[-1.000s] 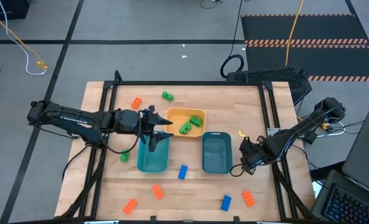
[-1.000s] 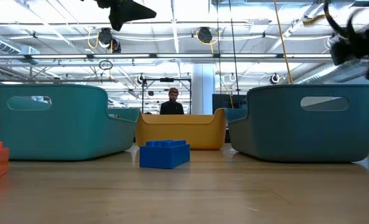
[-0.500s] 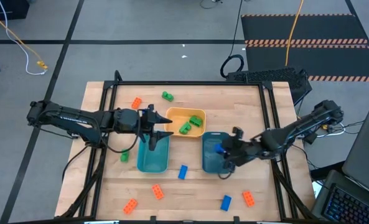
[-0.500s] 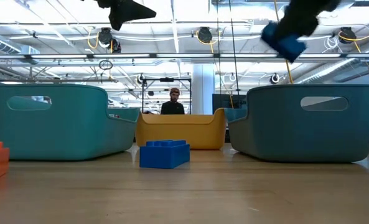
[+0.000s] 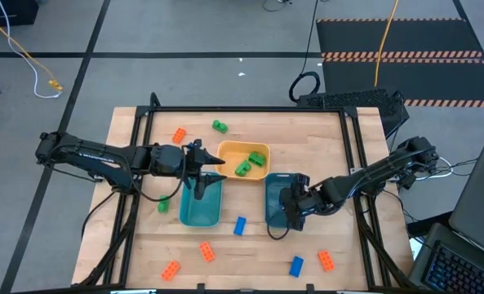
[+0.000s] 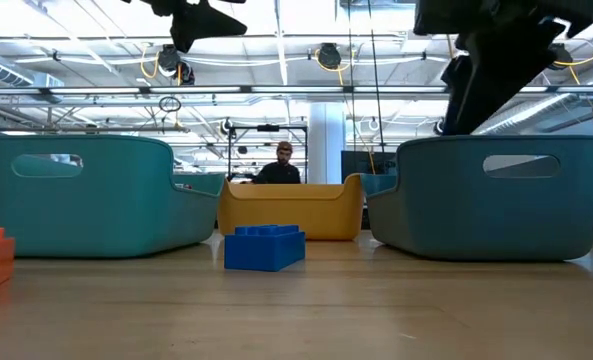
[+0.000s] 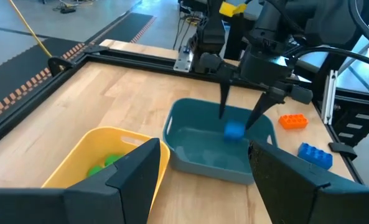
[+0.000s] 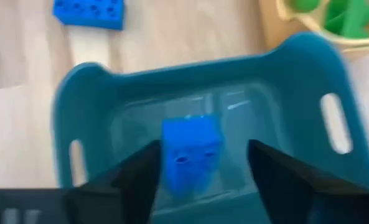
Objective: Sort & place blocks by color
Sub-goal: Put the blue game piece into the blue bin
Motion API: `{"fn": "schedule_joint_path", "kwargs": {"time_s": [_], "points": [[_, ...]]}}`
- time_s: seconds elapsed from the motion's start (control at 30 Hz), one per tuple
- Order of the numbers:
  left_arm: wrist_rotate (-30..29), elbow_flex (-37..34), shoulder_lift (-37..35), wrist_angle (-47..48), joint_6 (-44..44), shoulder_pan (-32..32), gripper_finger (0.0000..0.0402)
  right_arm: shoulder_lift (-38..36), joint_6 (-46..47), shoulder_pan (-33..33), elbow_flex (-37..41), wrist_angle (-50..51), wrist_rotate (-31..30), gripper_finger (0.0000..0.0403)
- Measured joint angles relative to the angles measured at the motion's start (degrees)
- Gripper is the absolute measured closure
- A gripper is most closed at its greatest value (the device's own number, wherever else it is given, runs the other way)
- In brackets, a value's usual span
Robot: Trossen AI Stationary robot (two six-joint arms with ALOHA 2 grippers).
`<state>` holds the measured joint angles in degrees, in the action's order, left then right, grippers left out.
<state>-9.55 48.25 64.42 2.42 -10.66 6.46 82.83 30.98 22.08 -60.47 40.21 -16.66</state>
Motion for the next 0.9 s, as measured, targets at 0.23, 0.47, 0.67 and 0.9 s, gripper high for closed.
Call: {"fn": "schedule_joint_path", "kwargs": {"time_s": [0.23, 0.47, 0.67, 0.9], "points": [[0.0, 0.0, 0.0, 0.0, 0.2, 0.0, 0.0158, -3.0, 3.2, -0.7, 0.0, -0.1, 4.0, 0.0067], [0.0, 0.0, 0.0, 0.3, 0.3, 0.1, 0.0158, -7.6, 10.5, 4.0, 0.0, -6.8, 13.5, 0.0077], [0.0, 0.0, 0.0, 0.5, 0.4, 0.0, 0.0158, -5.7, 11.5, 12.6, 0.0, -11.6, 11.8, 0.0092], [-0.1, 0.0, 0.0, -0.9, -1.1, 0.0, 0.0158, 0.5, -4.8, 17.6, -0.1, -12.7, 10.8, 0.0094]]}}
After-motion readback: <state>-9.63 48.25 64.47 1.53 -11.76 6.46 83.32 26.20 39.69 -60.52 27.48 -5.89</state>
